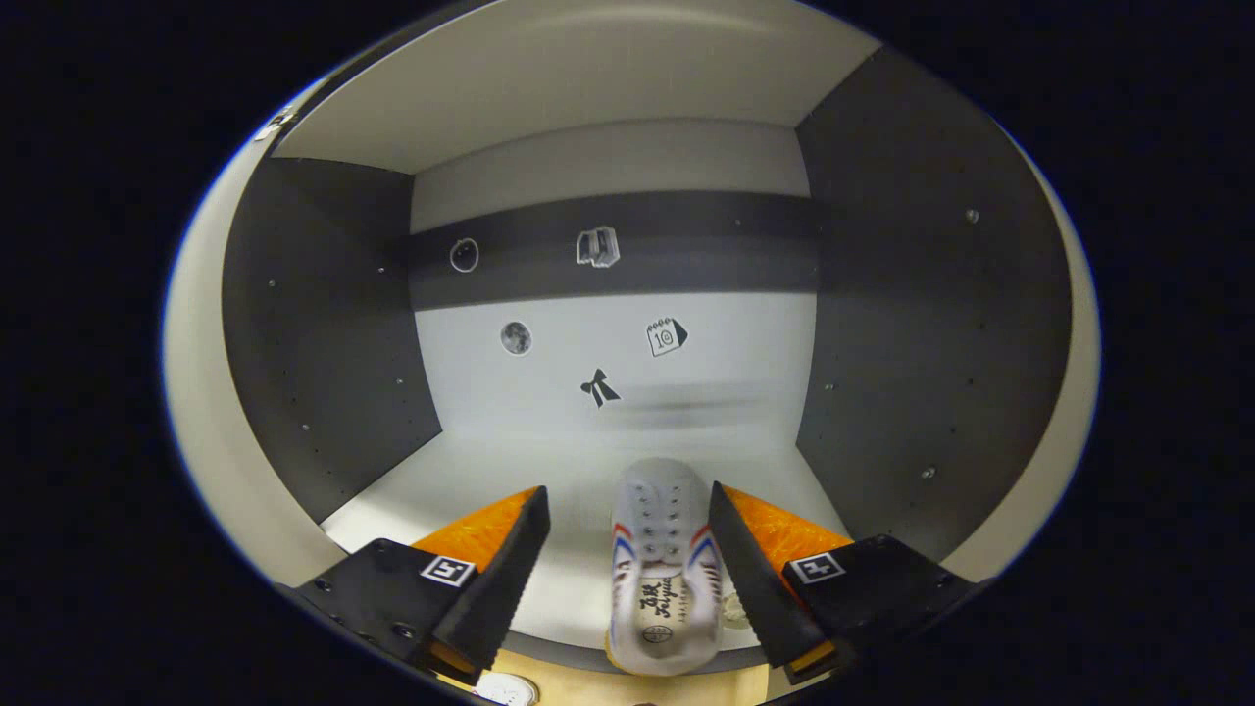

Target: Grab one shoe with the right hand and put it into the shoe cabinet, grab the other shoe with the left hand and put it into the shoe cabinet; then close the right door with the right hand and the left door with the left hand.

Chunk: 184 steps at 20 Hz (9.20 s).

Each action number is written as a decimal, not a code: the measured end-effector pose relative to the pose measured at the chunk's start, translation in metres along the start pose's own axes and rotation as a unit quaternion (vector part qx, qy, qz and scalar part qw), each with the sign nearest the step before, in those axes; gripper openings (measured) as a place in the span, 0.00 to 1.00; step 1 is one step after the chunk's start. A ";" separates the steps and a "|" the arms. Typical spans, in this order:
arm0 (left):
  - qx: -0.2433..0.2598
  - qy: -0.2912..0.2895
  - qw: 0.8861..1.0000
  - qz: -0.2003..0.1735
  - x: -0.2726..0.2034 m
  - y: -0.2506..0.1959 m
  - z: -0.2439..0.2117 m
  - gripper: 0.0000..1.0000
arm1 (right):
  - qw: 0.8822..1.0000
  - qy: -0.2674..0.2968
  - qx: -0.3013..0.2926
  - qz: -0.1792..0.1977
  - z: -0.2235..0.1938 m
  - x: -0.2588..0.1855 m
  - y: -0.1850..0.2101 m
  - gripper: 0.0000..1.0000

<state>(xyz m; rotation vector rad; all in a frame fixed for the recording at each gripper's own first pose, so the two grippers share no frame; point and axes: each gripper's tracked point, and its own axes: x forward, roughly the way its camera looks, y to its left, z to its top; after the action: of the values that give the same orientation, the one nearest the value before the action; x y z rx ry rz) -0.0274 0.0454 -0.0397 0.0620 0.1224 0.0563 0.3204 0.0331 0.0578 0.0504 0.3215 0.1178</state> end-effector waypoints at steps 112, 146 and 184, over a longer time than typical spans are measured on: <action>-0.078 0.077 0.988 -0.107 0.068 -0.056 0.031 0.15 | 0.999 -0.006 -0.005 -0.052 -0.179 -0.286 -0.043 0.99; -0.047 -0.027 0.994 -0.091 -0.245 -0.016 0.032 0.92 | 0.969 -0.150 0.011 -0.198 -0.027 -0.321 -0.231 0.97; -0.058 -0.064 0.994 0.065 -0.306 0.241 0.045 0.92 | 0.987 -0.126 0.004 -0.097 -0.038 -0.275 -0.064 0.96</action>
<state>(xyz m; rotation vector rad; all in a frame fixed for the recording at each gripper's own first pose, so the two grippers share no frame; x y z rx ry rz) -0.3373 0.2643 0.0569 -0.0417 -0.0132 0.1881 0.0557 -0.0631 0.1030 0.0417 0.0739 -0.0827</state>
